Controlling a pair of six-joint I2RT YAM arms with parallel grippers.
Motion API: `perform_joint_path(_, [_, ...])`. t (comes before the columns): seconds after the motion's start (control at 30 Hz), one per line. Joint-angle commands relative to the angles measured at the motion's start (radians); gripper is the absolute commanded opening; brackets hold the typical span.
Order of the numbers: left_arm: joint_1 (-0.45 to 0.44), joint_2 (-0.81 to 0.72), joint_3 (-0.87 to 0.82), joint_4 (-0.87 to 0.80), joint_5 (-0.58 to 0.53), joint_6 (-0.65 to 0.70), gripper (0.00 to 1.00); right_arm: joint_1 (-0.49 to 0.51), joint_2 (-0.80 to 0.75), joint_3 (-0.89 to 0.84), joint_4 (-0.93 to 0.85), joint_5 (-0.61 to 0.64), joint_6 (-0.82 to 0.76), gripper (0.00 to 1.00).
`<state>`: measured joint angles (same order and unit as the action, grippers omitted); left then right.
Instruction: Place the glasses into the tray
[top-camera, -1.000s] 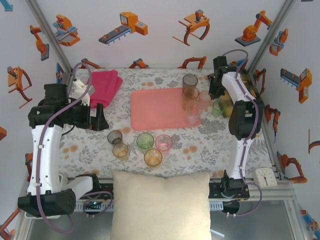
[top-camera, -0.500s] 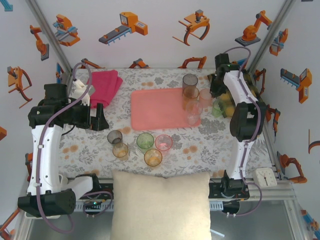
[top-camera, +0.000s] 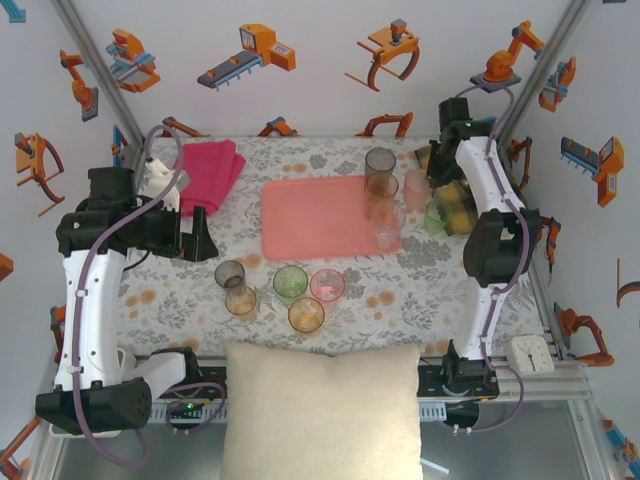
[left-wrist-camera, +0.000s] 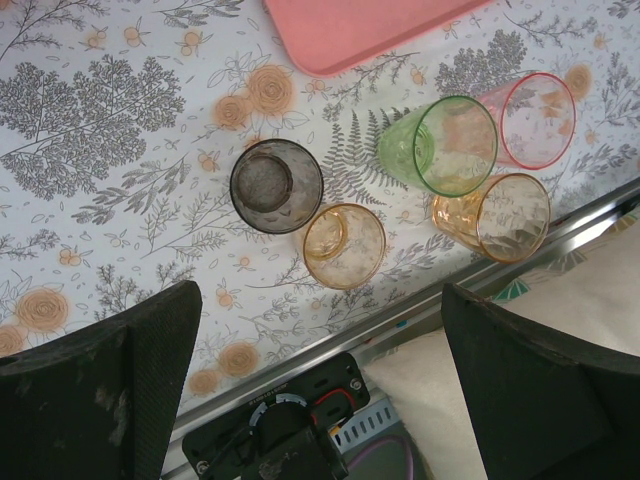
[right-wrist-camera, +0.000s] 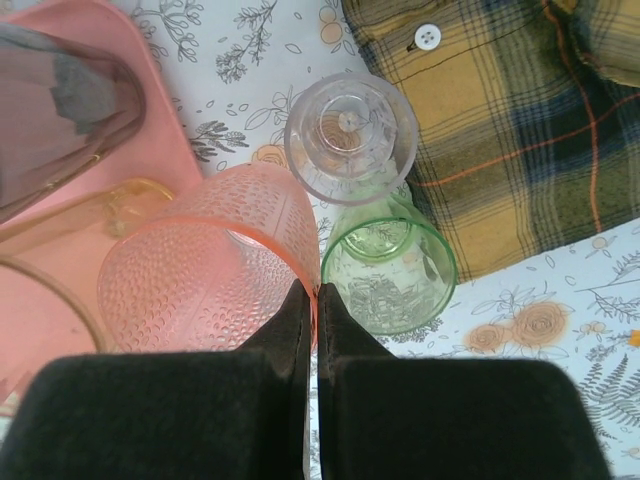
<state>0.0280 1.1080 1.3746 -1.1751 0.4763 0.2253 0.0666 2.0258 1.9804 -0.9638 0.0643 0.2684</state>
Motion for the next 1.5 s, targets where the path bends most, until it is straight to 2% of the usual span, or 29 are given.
perform_joint_path(0.0, [0.007, -0.013, 0.035, -0.013, 0.032, -0.007, 0.97, -0.011, -0.083, 0.054, -0.044, 0.008, -0.025, 0.00])
perform_joint_path(0.6, [0.005, -0.031, 0.028, -0.004, 0.032, 0.000, 0.97, 0.014, -0.211, 0.248, -0.223, -0.009, -0.069, 0.00])
perform_joint_path(1.0, [0.000, -0.052, 0.017, -0.001, 0.040, -0.002, 0.97, 0.249, -0.142, 0.518, -0.330, 0.084, -0.056, 0.00])
perform_joint_path(1.27, [0.000, -0.061, 0.009, 0.002, 0.048, -0.011, 0.97, 0.395, -0.066, 0.527, -0.220, 0.083, 0.002, 0.00])
perform_joint_path(1.47, [0.001, -0.064, 0.014, 0.000, 0.042, -0.014, 0.97, 0.457, 0.023, 0.522, -0.126, 0.104, 0.018, 0.00])
